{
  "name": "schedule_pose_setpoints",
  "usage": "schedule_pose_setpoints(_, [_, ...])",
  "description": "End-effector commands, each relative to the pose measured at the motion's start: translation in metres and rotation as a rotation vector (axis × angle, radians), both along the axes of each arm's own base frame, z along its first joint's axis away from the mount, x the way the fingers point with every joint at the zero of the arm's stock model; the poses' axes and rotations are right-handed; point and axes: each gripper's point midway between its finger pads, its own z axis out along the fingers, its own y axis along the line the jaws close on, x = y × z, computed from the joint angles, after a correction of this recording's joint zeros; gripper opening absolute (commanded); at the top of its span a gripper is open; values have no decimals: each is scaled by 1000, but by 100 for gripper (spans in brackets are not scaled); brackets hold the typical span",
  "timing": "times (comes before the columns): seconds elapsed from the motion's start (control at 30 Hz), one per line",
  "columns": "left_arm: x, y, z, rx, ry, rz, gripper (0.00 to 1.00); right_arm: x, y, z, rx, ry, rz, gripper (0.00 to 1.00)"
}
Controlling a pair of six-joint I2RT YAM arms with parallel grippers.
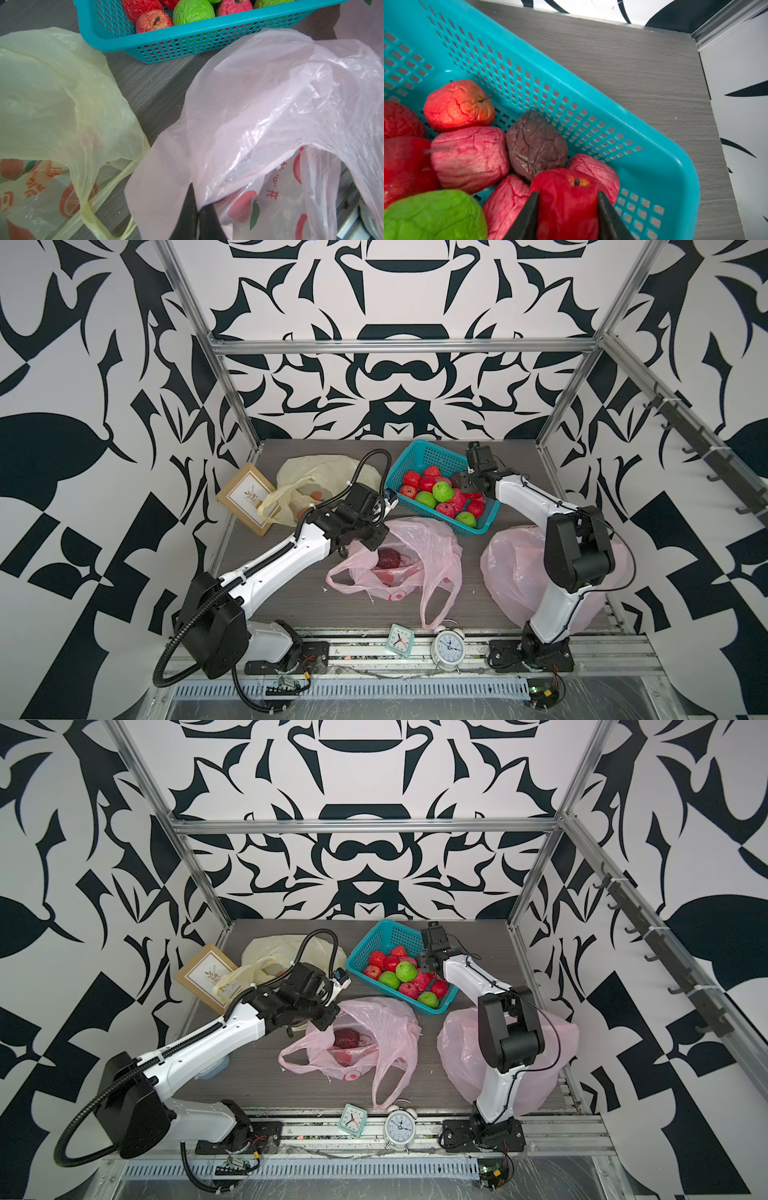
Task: Untie the knot of a plastic bag & take out the apple
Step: Place the apple in the basket, then pick up the apple from the plastic bag.
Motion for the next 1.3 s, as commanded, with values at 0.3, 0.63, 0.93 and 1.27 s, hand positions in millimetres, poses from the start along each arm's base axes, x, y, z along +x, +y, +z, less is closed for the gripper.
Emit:
schedule_pose_setpoints(0.3, [-5, 8, -19, 61, 33, -1, 7, -23, 16, 67, 119, -108, 99, 75])
schedule_pose_setpoints(0.63, [0, 10, -6, 46, -1, 33, 23, -171, 147, 124, 591, -101, 851, 67])
schedule_pose_setpoints(0.93, [8, 18, 17, 27, -28, 130, 55, -300, 243, 79, 608, 168, 1163, 67])
schedule_pose_setpoints(1.27, [-10, 40, 20, 48, 42, 219, 57, -271, 256, 15, 418, 197, 1042, 67])
